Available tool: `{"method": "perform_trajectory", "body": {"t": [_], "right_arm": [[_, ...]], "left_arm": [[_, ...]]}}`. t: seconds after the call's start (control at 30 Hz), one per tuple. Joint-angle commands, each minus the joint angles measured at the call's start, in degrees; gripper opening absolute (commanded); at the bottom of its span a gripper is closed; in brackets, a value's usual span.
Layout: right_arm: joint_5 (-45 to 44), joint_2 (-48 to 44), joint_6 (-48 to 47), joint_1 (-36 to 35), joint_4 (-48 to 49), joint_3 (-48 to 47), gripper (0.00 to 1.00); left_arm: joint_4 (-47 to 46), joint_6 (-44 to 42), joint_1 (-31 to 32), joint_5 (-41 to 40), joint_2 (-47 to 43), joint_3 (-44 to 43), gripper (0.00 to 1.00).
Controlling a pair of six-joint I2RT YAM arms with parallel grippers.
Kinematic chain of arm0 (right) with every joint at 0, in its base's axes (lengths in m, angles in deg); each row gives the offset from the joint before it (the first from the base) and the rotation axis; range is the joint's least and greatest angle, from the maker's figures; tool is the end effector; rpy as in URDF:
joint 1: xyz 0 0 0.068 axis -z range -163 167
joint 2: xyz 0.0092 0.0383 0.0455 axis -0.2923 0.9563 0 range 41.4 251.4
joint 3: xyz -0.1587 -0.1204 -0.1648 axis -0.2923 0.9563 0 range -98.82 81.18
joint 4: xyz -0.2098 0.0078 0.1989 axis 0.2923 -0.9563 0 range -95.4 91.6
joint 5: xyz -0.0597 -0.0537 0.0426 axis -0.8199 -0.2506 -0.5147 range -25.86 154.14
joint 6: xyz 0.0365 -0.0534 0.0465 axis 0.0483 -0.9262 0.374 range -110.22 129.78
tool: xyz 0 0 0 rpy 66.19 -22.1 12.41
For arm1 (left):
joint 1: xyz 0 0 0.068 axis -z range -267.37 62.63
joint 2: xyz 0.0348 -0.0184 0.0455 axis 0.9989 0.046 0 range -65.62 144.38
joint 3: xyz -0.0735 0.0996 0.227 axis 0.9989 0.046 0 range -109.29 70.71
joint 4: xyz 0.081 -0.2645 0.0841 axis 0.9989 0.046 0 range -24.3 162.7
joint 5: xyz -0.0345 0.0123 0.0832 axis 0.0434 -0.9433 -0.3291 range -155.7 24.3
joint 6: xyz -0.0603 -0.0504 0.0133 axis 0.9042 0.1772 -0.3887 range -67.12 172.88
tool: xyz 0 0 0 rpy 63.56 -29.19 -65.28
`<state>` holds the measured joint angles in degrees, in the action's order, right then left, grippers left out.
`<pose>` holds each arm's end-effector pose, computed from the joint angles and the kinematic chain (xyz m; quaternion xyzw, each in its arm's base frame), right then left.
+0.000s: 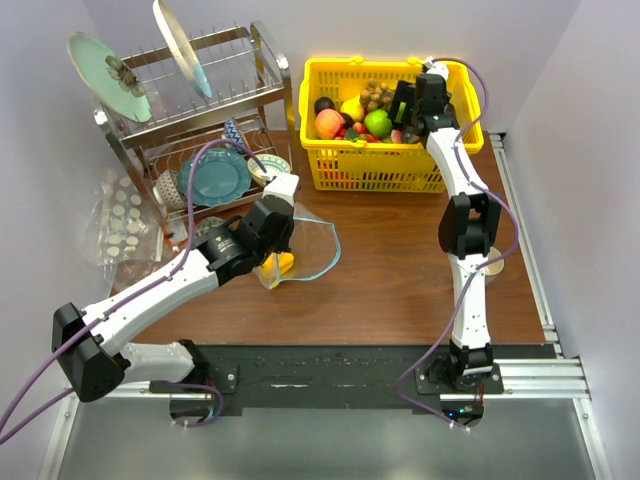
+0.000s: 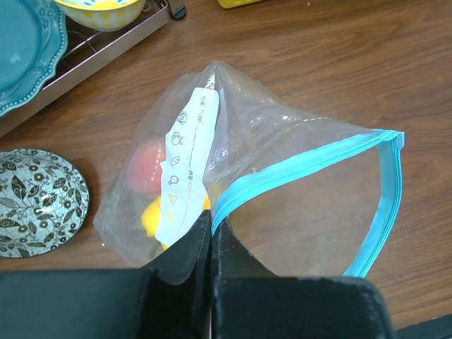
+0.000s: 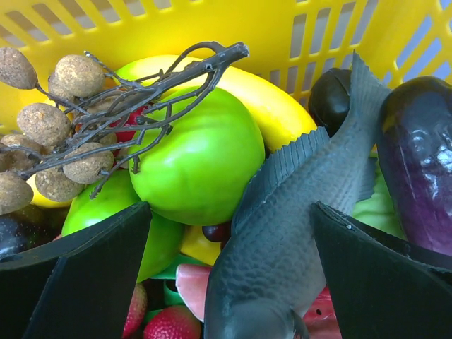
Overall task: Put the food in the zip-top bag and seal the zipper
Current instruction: Pick up the fake fish from the bin.
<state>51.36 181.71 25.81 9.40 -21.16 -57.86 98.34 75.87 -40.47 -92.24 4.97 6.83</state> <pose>0.6127 0.0665 0.2692 0.1217 0.8269 0.0194 0.5487 0.2419 -0.2137 0.2902 0.0862 0.8810 -0.0683 0.4601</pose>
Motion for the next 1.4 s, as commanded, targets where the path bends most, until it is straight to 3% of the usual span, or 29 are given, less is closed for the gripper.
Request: {"method": "perform_trajectory", "body": {"t": [0.0,0.2,0.3,0.5,0.53,0.63,0.67,0.83,1.07,1.13,1.37], "right_arm": [[-4.88,0.58,-1.88,0.3,0.98,-2.37,0.97],[-13.06,-3.81,-6.36,0.21,-2.54,0.52,0.92],[-16.57,-4.52,-8.56,0.21,-4.82,0.53,0.99],[-18.51,-4.26,-11.11,0.21,-6.59,0.44,0.99],[-18.6,-3.91,-11.28,0.21,-6.94,-0.52,0.96],[-18.34,-2.94,-11.37,0.21,-8.52,-1.67,0.55],[-17.9,-3.2,-11.03,0.21,-8.7,-1.23,0.37],[-12.38,-8.46,-8.3,0.21,-6.24,3.68,0.13],[6.95,-17.34,-0.13,0.3,-0.46,7.99,0.04],[10.29,-20.23,2.33,0.3,1.05,9.22,0.0],[14.95,-26.13,6.02,0.3,4.31,10.28,0.0]], "left_arm": [[-1.62,0.13,-0.22,0.44,-0.8,-2.3,0.0],[-1.88,0.13,-0.31,0.62,-0.28,-2.66,0.0],[-2.32,0.13,-0.31,1.14,-0.1,-2.74,0.0],[-2.15,0.4,-0.31,1.67,-0.01,-2.74,0.0],[-2.15,0.4,-0.31,1.76,-0.1,-2.74,0.0],[-1.88,0.83,-0.31,2.02,-0.01,-2.74,0.0],[-1.88,1.01,-0.31,2.11,-0.1,-2.66,0.0],[-1.62,1.1,-0.22,2.46,-0.01,-2.92,0.0],[-1.44,1.98,-0.31,3.17,-0.19,-3.27,0.0],[-1.09,2.07,-0.22,3.43,-0.19,-3.18,0.0],[-0.3,2.86,-0.31,2.9,-2.73,-1.26,0.0]]}}
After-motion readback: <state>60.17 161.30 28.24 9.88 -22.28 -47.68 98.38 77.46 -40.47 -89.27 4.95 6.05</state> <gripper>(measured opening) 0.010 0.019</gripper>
